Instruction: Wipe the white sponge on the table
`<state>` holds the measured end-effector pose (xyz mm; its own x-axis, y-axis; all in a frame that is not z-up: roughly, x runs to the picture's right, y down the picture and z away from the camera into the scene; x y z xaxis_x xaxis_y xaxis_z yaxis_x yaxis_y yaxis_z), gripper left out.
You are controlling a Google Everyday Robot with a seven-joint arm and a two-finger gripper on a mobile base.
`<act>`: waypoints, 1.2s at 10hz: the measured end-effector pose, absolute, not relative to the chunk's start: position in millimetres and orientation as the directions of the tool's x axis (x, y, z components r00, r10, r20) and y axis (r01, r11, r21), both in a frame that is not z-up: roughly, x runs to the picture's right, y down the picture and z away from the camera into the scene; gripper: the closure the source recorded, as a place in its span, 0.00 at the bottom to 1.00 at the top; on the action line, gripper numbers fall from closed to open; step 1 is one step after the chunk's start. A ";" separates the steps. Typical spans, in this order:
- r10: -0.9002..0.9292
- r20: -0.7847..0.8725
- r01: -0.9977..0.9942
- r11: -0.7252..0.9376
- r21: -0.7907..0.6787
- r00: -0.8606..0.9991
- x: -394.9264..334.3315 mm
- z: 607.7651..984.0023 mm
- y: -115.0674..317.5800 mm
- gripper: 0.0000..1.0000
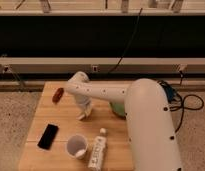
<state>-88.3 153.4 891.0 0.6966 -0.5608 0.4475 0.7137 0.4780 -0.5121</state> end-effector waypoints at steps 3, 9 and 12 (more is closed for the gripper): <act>-0.557 0.446 0.710 0.482 -0.512 0.700 -85.1 891.3 153.1 1.00; -0.545 0.440 0.697 0.497 -0.517 0.714 -71.0 891.0 153.5 1.00; -0.539 0.434 0.690 0.509 -0.515 0.722 -50.9 889.1 148.2 1.00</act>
<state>-50.9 148.2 889.1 0.7217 -0.5391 0.4341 0.6898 0.5088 -0.5150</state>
